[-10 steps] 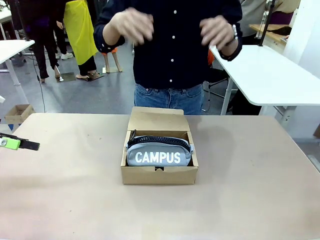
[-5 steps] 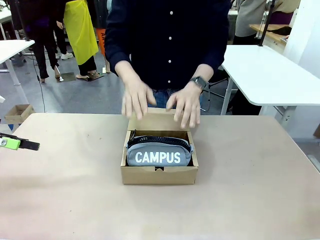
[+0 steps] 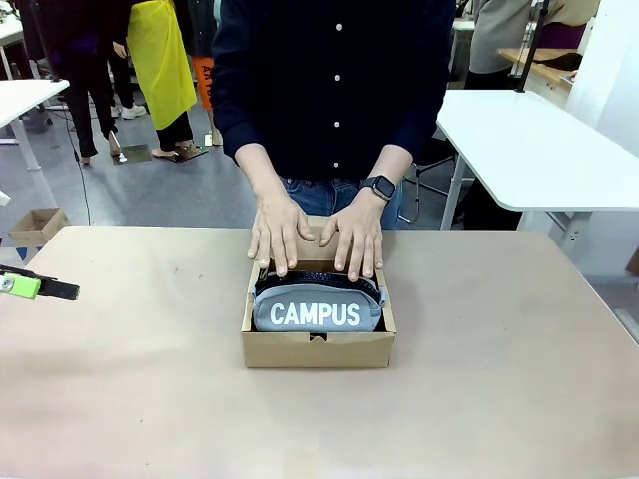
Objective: Pack the items into the box.
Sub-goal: Close the Mailer Box.
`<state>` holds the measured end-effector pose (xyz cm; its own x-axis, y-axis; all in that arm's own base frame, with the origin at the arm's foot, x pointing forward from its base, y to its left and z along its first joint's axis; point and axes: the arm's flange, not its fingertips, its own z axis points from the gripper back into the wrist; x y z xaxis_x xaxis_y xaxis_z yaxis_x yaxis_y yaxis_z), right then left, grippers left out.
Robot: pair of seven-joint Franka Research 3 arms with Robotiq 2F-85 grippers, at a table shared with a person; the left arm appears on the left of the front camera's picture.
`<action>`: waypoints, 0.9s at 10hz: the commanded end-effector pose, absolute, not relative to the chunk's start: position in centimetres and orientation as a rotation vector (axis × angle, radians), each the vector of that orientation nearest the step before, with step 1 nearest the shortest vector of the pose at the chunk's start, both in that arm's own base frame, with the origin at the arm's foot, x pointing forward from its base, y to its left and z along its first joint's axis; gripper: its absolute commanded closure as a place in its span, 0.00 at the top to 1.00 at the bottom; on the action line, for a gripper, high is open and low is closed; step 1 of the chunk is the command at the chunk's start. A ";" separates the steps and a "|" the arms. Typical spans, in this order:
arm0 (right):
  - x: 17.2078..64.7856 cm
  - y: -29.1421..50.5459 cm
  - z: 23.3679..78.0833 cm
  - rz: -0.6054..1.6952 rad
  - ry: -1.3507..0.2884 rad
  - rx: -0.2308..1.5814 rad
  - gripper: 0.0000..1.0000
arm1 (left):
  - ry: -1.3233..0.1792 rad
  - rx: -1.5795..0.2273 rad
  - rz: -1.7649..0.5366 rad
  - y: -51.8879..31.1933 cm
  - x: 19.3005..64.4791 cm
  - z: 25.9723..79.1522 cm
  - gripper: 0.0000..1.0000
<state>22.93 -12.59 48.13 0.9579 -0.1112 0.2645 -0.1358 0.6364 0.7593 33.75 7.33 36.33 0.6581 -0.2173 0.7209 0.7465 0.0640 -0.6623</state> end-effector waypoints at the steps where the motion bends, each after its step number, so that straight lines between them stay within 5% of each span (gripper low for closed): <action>1: 22.6 -13.0 48.1 0.034 -0.299 0.878 1.00 | -0.512 -1.329 -0.773 7.3 33.6 36.7 1.00; 3: 22.9 -12.6 48.1 0.014 -0.300 0.884 1.00 | -0.501 -1.316 -0.775 7.3 33.8 36.3 1.00; 6: 31.9 -3.9 43.2 0.052 -0.361 0.848 1.00 | -0.337 -1.363 -0.748 -1.0 40.8 34.9 1.00; 9: 35.4 0.6 39.2 0.164 -0.236 0.918 1.00 | -0.446 -1.483 -0.582 -4.5 47.1 32.9 1.00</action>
